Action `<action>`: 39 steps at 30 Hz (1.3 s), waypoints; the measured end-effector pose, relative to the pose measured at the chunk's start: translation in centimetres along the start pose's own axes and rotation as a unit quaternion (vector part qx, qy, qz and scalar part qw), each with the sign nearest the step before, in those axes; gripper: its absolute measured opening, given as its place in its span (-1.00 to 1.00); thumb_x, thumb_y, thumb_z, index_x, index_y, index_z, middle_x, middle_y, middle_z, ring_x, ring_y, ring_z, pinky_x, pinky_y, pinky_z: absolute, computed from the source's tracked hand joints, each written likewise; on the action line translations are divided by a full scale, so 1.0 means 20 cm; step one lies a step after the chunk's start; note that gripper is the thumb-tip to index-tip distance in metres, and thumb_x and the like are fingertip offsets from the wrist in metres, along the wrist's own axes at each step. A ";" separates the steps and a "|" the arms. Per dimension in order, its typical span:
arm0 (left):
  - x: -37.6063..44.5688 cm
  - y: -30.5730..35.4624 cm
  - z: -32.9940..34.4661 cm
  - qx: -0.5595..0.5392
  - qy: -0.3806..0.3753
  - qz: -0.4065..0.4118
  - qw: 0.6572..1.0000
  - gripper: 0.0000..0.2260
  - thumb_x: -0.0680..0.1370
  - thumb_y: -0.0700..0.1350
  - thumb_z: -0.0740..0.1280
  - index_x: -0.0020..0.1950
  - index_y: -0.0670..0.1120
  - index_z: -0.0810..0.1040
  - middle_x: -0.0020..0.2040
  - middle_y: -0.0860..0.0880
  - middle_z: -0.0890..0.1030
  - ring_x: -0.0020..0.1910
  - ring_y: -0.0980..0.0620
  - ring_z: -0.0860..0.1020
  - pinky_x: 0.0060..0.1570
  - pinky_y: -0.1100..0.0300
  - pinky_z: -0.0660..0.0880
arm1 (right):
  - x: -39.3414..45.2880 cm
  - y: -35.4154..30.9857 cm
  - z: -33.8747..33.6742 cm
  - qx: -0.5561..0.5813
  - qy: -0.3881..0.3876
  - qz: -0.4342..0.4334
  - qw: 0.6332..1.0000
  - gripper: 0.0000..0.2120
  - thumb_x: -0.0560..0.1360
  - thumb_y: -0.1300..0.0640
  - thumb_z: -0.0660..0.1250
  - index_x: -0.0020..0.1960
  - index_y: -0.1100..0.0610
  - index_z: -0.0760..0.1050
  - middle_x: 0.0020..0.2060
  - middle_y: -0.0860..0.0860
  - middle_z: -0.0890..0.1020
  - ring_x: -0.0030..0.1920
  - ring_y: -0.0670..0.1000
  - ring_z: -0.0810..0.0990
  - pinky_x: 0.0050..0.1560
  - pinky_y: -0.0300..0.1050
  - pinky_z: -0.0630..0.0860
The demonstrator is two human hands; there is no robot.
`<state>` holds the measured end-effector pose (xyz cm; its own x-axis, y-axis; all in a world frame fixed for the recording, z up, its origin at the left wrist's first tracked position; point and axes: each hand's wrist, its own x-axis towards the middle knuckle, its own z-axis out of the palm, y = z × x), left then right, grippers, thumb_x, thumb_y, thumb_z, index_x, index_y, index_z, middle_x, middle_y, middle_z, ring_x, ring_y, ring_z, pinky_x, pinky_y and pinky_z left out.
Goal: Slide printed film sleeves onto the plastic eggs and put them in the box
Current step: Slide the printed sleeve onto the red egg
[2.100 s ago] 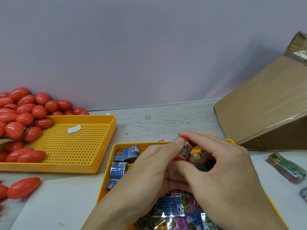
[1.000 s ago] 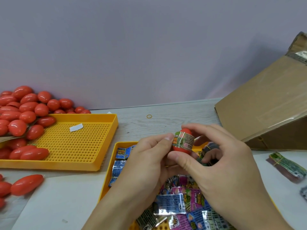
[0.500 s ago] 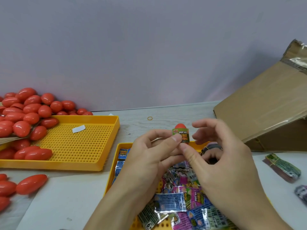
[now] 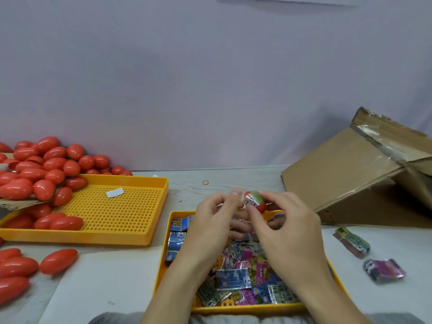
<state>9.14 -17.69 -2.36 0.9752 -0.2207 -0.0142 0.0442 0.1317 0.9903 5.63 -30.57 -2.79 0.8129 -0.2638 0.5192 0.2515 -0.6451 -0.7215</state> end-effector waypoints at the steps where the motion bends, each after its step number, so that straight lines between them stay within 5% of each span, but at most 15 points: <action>1: 0.00 0.00 0.00 0.005 0.008 -0.005 1.000 -0.67 0.57 0.11 0.28 -0.04 -0.16 0.58 -0.23 -0.10 0.69 -0.29 -0.02 0.66 -0.34 0.22 0.58 | 0.00 0.00 -0.01 0.033 0.000 0.035 0.999 -0.91 0.47 -0.01 0.44 -0.02 -0.14 0.62 -0.21 -0.17 0.65 -0.16 -0.18 0.62 -0.21 -0.36 0.52; 7: 0.00 0.03 -0.01 0.032 0.019 -0.006 0.999 -0.78 0.66 -0.14 0.20 -0.06 -0.19 0.57 -0.24 -0.11 0.70 -0.32 -0.05 0.63 -0.36 0.20 0.51 | 0.10 0.00 -0.06 0.291 -0.012 0.291 0.911 -0.83 0.59 0.06 0.32 0.09 0.12 0.58 -0.22 -0.01 0.73 -0.15 -0.08 0.71 -0.14 -0.18 0.59; 13: 0.00 0.04 -0.01 0.029 0.026 -0.009 0.999 -0.78 0.66 -0.16 0.19 -0.06 -0.21 0.57 -0.26 -0.13 0.69 -0.35 -0.04 0.62 -0.33 0.14 0.50 | 0.50 -0.05 -0.29 0.527 0.114 0.290 0.790 -0.74 0.67 0.12 0.17 0.09 0.31 0.53 -0.25 0.16 0.65 -0.31 -0.01 0.67 -0.35 -0.28 0.56; 17: 0.01 0.04 -0.01 0.028 0.027 -0.008 0.999 -0.76 0.67 -0.16 0.17 -0.06 -0.21 0.58 -0.28 -0.13 0.68 -0.37 -0.03 0.60 -0.36 0.17 0.49 | 0.74 -0.03 -0.52 0.583 0.203 0.296 0.729 -0.59 0.71 -0.02 0.00 0.29 0.32 0.31 -0.01 0.28 0.61 -0.10 0.12 0.66 -0.27 -0.17 0.59; 21: 0.02 0.03 -0.02 0.034 0.023 -0.004 0.999 -0.73 0.68 -0.17 0.16 -0.07 -0.21 0.60 -0.29 -0.13 0.68 -0.37 -0.01 0.60 -0.40 0.21 0.49 | 0.62 0.01 -0.48 0.435 0.019 0.371 0.820 -0.62 0.67 0.06 0.10 0.19 0.38 0.42 -0.15 0.24 0.64 -0.24 0.09 0.63 -0.38 -0.17 0.55; 25: 0.02 0.02 -0.01 0.043 0.038 0.013 0.998 -0.75 0.66 -0.20 0.18 -0.10 -0.22 0.61 -0.31 -0.12 0.67 -0.39 0.00 0.59 -0.41 0.20 0.49 | 0.31 0.02 -0.24 0.277 -0.161 0.316 0.893 -0.79 0.60 0.24 0.22 0.05 0.26 0.62 -0.32 0.09 0.65 -0.42 -0.05 0.56 -0.46 -0.26 0.45; 31: 0.01 0.04 -0.03 0.098 0.097 0.080 0.987 -0.78 0.62 -0.30 0.19 -0.14 -0.15 0.58 -0.34 -0.08 0.64 -0.41 0.04 0.58 -0.38 0.20 0.50 | 0.04 -0.03 0.00 0.082 -0.157 0.118 0.977 -0.70 0.56 0.24 0.28 -0.21 -0.08 0.63 -0.40 -0.09 0.63 -0.44 -0.14 0.52 -0.42 -0.27 0.40; 36: 0.01 0.07 -0.11 0.158 0.126 0.087 0.975 -0.77 0.59 -0.24 0.21 -0.17 -0.01 0.56 -0.26 0.00 0.63 -0.31 0.04 0.56 -0.24 0.08 0.51 | -0.03 -0.09 0.03 -0.060 -0.247 -0.030 0.967 -0.72 0.50 0.20 0.37 -0.22 -0.19 0.57 -0.32 -0.30 0.62 -0.16 -0.33 0.55 -0.23 -0.49 0.40; 39: 0.00 0.12 -0.23 0.290 0.127 0.101 0.943 -0.82 0.60 -0.12 0.22 -0.12 0.07 0.57 -0.21 0.10 0.61 -0.25 0.20 0.57 -0.31 0.34 0.48 | -0.03 -0.09 0.04 -0.065 -0.299 -0.039 0.951 -0.73 0.50 0.19 0.39 -0.20 -0.20 0.59 -0.27 -0.26 0.65 -0.02 -0.38 0.51 -0.12 -0.49 0.44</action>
<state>10.28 -12.90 -0.58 0.9745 0.0011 0.2242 -0.2029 -0.4215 0.8838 5.11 -28.63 -2.28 0.9574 0.2198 0.1873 0.2887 -0.7395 -0.6081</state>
